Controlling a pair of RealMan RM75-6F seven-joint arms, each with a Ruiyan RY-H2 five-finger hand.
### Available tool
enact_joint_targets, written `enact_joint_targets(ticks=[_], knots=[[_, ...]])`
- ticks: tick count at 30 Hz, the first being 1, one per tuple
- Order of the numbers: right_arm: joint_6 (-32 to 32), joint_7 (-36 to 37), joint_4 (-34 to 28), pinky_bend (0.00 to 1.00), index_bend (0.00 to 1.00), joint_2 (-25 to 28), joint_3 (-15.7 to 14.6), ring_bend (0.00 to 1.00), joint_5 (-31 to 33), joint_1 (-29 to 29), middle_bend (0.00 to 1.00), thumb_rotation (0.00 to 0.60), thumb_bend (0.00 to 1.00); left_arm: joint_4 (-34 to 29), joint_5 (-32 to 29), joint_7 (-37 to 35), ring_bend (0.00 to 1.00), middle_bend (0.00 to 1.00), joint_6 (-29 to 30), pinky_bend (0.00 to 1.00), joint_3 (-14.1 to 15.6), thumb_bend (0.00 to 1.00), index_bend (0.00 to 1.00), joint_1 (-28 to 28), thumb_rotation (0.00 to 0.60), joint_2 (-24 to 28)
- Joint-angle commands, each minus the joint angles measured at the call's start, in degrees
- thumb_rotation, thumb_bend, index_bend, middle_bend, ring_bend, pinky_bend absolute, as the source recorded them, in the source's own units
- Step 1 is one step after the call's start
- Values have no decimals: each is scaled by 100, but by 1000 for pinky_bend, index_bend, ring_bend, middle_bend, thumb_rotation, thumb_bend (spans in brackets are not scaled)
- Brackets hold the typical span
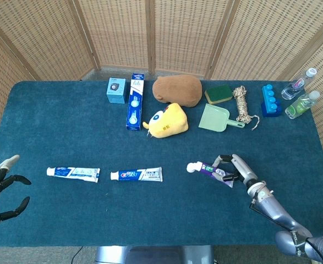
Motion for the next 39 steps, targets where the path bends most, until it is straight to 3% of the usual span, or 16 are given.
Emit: enact_joint_targets(ticks=[1,11,16,18,20,23,33,39], knots=[[168,128,73,190,455,39,-7,132,-205,-126,350,560,422,-17,-39,44,0,45,-65,117,-35,336,376,-10,600,-38],[546,-81,-42,183,372,341,1,90,-348,-406,292,467,368,12,-215,93,0,39,-135,103,-156,335,355,44,600,-171],[825,-348,-389,182,308,598,43,66,-331,-575,263,422,329,87,-285,167,0,46,-201,102,-152,335,336,91,600,-155],[964,-550,-564,186,306,687,61,71,-258,-657,260,440,314,98,-308,250,0,54,-241,101,-136,335,317,106,600,-141],[1129,-852,-794,193,311,788,82,87,-109,-756,269,526,311,141,-281,376,0,63,-224,101,-128,335,304,138,600,-187],[1475,-1542,-1237,203,321,1004,68,100,176,-957,282,600,321,233,-293,669,0,78,-213,102,-89,335,290,209,600,-301],[2711,-4269,-2236,210,336,1317,-204,126,630,-1458,297,600,376,446,-191,1737,0,97,114,102,-58,335,279,501,600,-762],[3426,-5417,-2569,210,352,1273,-344,126,553,-1735,300,600,412,641,-164,2140,0,103,203,98,-63,336,278,605,600,-985]])
